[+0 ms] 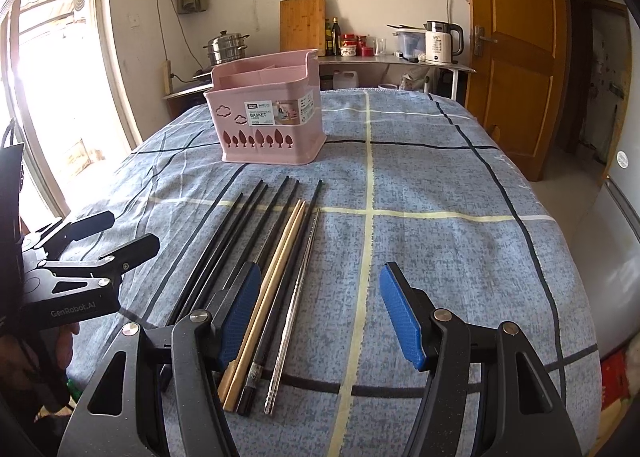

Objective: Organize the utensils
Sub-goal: 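Close the left gripper on a black chopstick while the right gripper grasps another chopstick, then lift both held chopsticks upright and carry them over the pink basket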

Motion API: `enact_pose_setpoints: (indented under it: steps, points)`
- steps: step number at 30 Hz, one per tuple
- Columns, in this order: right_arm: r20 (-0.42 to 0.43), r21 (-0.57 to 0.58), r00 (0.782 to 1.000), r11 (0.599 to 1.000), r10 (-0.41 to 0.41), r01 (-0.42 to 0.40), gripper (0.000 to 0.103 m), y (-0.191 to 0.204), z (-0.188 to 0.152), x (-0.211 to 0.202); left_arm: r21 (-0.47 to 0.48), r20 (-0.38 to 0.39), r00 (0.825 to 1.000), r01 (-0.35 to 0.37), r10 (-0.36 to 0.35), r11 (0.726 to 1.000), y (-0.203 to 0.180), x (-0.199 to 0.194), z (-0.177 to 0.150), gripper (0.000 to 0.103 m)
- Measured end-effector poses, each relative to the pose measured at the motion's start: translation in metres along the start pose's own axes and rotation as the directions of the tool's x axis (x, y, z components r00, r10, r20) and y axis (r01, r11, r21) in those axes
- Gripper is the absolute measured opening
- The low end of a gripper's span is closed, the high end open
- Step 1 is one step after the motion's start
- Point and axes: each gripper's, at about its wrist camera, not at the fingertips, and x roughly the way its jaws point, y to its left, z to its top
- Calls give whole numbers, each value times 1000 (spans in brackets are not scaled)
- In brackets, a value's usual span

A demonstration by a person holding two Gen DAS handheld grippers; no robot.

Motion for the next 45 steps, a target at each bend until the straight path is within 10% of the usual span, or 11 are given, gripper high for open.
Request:
enact_pose_setpoints:
  steps: [11, 26, 45]
  points:
    - [-149, 27, 988, 999, 29, -25, 23, -8, 23, 66, -56, -128, 987, 90, -97, 994, -2, 56, 27, 62]
    - [-205, 7, 978, 1000, 21, -20, 17, -3, 37, 95, -9, -195, 978, 76, -76, 997, -15, 81, 38, 50]
    - [-285, 52, 957, 998, 56, -43, 4, -14, 56, 113, 25, -247, 966, 83, -75, 996, -29, 98, 56, 9]
